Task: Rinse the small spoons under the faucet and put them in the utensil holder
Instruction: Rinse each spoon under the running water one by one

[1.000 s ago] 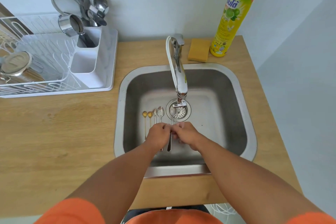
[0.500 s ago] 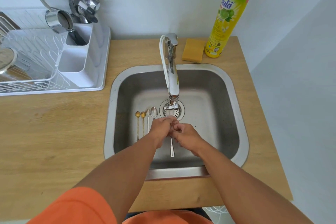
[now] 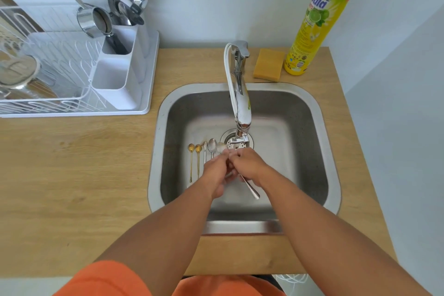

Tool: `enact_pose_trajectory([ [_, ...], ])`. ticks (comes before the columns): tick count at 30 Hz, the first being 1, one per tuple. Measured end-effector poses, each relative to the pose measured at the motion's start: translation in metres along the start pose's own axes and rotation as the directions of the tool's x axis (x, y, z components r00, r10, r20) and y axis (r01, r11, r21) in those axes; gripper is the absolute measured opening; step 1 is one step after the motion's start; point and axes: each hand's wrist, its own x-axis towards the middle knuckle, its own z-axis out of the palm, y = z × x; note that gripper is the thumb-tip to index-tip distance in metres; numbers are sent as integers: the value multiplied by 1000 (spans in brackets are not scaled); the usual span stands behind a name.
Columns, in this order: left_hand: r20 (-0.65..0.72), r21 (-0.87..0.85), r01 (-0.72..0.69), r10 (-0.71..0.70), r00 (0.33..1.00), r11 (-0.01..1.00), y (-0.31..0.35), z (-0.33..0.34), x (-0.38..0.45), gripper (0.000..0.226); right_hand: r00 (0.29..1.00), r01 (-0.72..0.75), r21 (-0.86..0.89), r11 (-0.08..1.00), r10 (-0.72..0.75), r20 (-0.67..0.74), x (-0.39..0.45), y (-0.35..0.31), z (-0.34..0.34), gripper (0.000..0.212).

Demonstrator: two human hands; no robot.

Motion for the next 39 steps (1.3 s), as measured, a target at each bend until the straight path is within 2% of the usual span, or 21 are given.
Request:
enact_pose_trajectory([
  [4, 15, 3, 15, -15, 1000, 1000, 5, -3, 0, 33, 996, 31, -159, 987, -44, -79, 2, -8, 6, 30],
  [7, -7, 39, -2, 2, 1000, 999, 6, -1, 6, 18, 977, 71, -281, 957, -124, -173, -7, 0, 4, 24],
  [9, -13, 62, -35, 36, 999, 997, 4, 2, 9, 13, 966, 111, -302, 947, -174, -190, -13, 7, 1, 35],
  [13, -63, 42, -55, 58, 996, 998, -3, 15, 12, 21, 949, 137, -278, 951, -207, -239, -19, 20, 0, 29],
  [19, -106, 9, -63, 64, 992, 998, 3, 26, -3, 40, 950, 102, -188, 977, -151, -273, -20, 17, 0, 33],
  [23, -56, 24, -55, 56, 997, 998, 2, 15, -3, 21, 962, 45, -95, 994, -69, -264, -13, 5, 4, 32],
  [27, -96, 50, -82, 86, 992, 995, 4, 5, 6, 10, 964, 37, -114, 993, -65, -257, -12, 4, 7, 27],
  [30, -125, 188, -148, 173, 977, 971, 5, 4, 11, 24, 961, 57, -103, 993, -83, -262, -16, 10, 6, 22],
  [32, -156, 218, -169, 205, 966, 961, 3, 9, 9, 32, 958, 62, -89, 994, -85, -276, -17, 14, 5, 21],
  [36, -226, 116, -154, 177, 958, 981, 1, 21, 0, 39, 956, 39, -21, 999, -44, -290, -15, 15, 5, 20],
  [39, -159, 83, -151, 162, 974, 985, 1, 24, -4, 29, 951, 23, 35, 999, -11, -309, -13, 15, 6, 23],
])
